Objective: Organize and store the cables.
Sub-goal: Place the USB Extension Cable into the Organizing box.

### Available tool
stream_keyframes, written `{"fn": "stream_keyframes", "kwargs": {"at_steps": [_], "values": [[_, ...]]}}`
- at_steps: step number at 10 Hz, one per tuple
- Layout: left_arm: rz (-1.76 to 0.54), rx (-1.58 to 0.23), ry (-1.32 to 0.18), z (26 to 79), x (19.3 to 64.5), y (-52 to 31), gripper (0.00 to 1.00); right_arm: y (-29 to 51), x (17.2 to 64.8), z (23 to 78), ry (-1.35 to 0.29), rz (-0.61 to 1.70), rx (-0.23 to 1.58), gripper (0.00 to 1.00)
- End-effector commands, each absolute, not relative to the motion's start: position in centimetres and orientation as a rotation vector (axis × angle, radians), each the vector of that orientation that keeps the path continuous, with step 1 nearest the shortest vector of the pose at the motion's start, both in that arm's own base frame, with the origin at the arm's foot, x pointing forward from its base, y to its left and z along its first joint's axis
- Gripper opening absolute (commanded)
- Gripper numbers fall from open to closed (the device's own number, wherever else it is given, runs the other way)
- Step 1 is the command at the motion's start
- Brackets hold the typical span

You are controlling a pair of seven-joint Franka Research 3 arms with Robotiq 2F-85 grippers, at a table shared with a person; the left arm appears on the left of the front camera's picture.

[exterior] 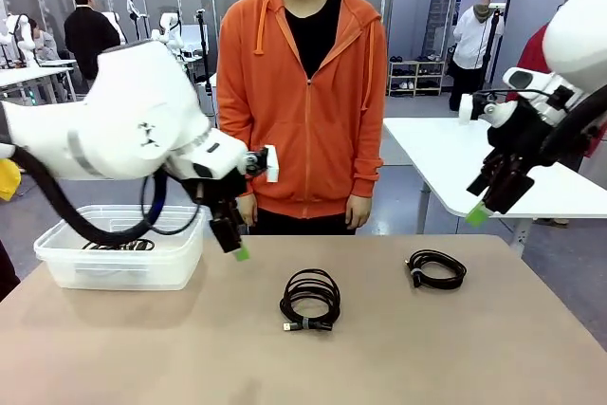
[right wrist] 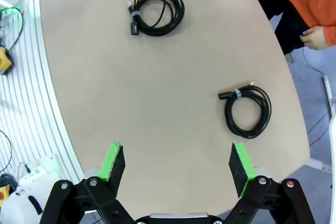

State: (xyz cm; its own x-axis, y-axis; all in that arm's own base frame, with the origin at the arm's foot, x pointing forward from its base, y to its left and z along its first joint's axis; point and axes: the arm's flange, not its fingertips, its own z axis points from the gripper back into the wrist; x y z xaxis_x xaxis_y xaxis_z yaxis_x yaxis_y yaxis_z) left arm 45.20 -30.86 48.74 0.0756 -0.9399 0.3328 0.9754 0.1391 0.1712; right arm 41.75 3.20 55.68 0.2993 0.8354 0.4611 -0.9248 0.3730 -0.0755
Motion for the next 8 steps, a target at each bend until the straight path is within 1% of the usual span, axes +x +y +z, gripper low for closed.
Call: {"fn": "stream_keyframes", "kwargs": {"at_steps": [1, 4, 5, 6, 8], "values": [[-1.45, -0.105, -0.439, 47.3, 46.2, -33.5, 1.0, 1.9, 41.8, 56.0, -0.505, 1.217, 0.249, 1.0], [-1.517, -0.128, -0.399, 44.7, 45.8, -36.0, 1.0, 1.3, 42.2, 56.1, -0.515, 1.219, 0.256, 1.0], [-1.543, -0.113, -0.394, 44.0, 45.6, -36.4, 1.0, 1.7, 41.7, 56.1, -0.495, 1.198, 0.22, 1.0], [-1.554, -0.148, -0.391, 44.3, 45.3, -36.1, 1.0, 1.7, 41.7, 56.1, -0.495, 1.198, 0.22, 1.0], [-1.516, -0.145, -0.375, 43.8, 45.3, -36.3, 1.0, 1.7, 41.7, 56.1, -0.495, 1.198, 0.22, 1.0]]}}
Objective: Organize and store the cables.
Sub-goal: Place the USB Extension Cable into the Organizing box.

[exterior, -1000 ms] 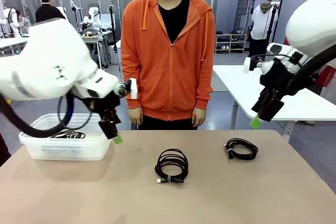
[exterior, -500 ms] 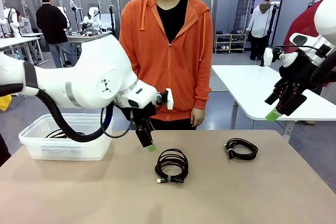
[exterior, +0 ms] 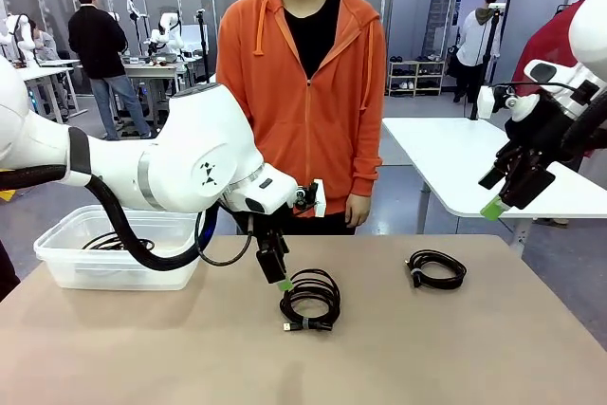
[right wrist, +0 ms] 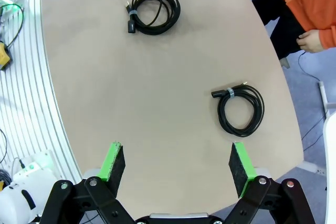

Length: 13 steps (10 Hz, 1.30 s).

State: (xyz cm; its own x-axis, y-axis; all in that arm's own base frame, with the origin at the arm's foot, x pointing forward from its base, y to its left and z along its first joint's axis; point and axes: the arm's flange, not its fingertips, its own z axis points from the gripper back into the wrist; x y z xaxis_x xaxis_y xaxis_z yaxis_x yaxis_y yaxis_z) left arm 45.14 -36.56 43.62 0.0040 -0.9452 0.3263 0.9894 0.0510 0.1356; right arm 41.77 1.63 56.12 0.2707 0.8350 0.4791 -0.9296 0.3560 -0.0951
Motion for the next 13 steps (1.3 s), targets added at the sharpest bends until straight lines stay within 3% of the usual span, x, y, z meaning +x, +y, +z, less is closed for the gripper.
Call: {"fn": "stream_keyframes", "kwargs": {"at_steps": [1, 4, 7, 10, 13], "values": [[-1.516, -0.145, -0.375, 43.8, 45.3, -36.3, 1.0, 1.7, 41.7, 56.1, -0.495, 1.198, 0.22, 1.0], [-1.534, -0.139, -0.329, 42.7, 46.0, -37.8, 1.0, 1.7, 41.7, 56.1, -0.495, 1.198, 0.22, 1.0], [-1.62, -0.132, -0.392, 40.4, 45.0, -39.6, 1.0, 1.7, 41.7, 56.1, -0.495, 1.198, 0.22, 1.0], [-1.629, -0.076, -0.265, 38.4, 44.8, -41.3, 1.0, 1.7, 41.7, 56.1, -0.495, 1.198, 0.22, 1.0], [-1.637, -0.038, -0.291, 36.3, 46.0, -42.2, 1.0, 1.7, 41.7, 56.1, -0.495, 1.198, 0.22, 1.0]]}}
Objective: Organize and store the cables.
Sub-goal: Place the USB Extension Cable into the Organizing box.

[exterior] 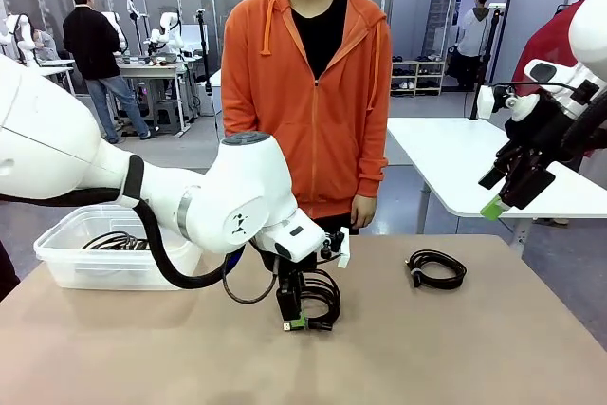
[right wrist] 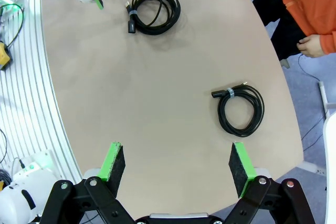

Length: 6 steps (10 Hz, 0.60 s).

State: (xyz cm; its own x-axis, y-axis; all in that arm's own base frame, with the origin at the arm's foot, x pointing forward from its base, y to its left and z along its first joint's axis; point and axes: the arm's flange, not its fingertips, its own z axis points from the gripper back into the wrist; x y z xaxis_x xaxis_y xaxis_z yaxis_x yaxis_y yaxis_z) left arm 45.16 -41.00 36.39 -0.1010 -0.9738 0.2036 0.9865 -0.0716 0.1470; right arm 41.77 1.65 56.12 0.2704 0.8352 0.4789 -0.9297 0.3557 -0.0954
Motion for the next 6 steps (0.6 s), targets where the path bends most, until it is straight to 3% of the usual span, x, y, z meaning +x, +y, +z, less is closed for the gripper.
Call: {"fn": "stream_keyframes", "kwargs": {"at_steps": [1, 6], "values": [[-1.638, -0.038, -0.303, 35.8, 46.5, -42.6, 1.0, 1.7, 41.7, 56.1, -0.495, 1.198, 0.22, 1.0], [-1.648, -0.078, -0.175, 32.5, 49.7, -43.3, 1.0, 1.7, 41.7, 56.1, -0.495, 1.198, 0.22, 1.0]]}}
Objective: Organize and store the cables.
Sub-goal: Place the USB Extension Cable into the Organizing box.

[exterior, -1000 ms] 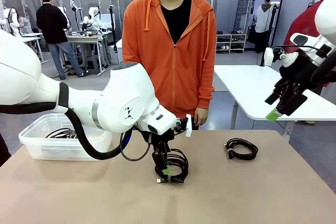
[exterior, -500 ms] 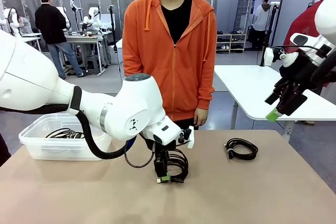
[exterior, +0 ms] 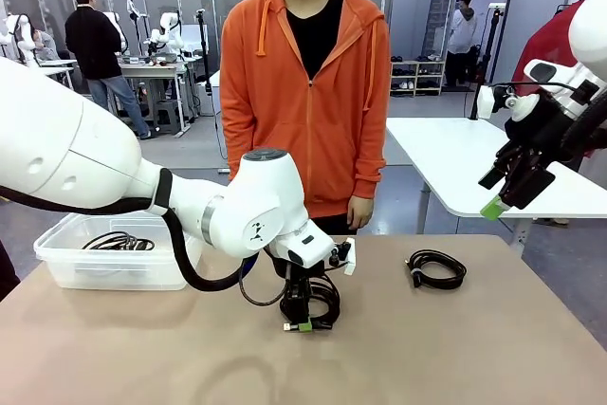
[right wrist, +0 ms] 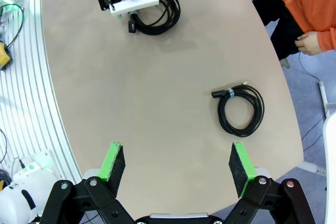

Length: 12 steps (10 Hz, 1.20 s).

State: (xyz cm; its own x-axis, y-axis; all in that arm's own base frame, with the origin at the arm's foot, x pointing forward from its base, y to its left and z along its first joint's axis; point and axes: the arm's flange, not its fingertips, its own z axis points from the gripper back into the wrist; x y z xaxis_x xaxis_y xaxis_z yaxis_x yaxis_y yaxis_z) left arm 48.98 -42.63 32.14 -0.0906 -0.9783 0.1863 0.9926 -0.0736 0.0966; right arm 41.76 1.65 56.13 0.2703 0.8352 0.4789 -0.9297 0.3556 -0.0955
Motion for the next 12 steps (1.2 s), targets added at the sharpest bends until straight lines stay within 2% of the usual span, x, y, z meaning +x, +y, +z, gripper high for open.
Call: {"fn": "stream_keyframes", "kwargs": {"at_steps": [1, 3, 4, 5, 7, 9, 10, 12], "values": [[-1.66, -0.087, -0.164, 31.9, 50.0, -43.5, 1.0, 1.7, 41.7, 56.1, -0.495, 1.198, 0.22, 1.0], [-1.675, -0.097, -0.15, 31.4, 50.2, -43.7, 1.0, 1.7, 41.7, 56.1, -0.495, 1.198, 0.22, 1.0], [-1.681, -0.096, -0.145, 31.3, 50.1, -43.9, 0.78, 1.7, 41.7, 56.1, -0.495, 1.198, 0.22, 1.0], [-1.687, -0.079, -0.11, 31.3, 49.9, -44.0, 0.41, 1.7, 41.7, 56.1, -0.495, 1.198, 0.22, 1.0], [-1.672, -0.059, -0.064, 31.2, 49.5, -43.8, 0.0, 1.7, 41.7, 56.1, -0.495, 1.198, 0.22, 1.0], [-1.679, -0.058, -0.057, 31.2, 49.3, -43.7, 0.0, 1.7, 41.7, 56.1, -0.495, 1.198, 0.22, 1.0], [-1.688, -0.078, -0.083, 31.6, 49.1, -43.6, 0.03, 1.7, 41.7, 56.1, -0.495, 1.198, 0.22, 1.0], [-1.694, -0.095, -0.105, 32.0, 48.8, -43.5, 0.0, 1.7, 41.7, 56.1, -0.495, 1.198, 0.22, 1.0]]}}
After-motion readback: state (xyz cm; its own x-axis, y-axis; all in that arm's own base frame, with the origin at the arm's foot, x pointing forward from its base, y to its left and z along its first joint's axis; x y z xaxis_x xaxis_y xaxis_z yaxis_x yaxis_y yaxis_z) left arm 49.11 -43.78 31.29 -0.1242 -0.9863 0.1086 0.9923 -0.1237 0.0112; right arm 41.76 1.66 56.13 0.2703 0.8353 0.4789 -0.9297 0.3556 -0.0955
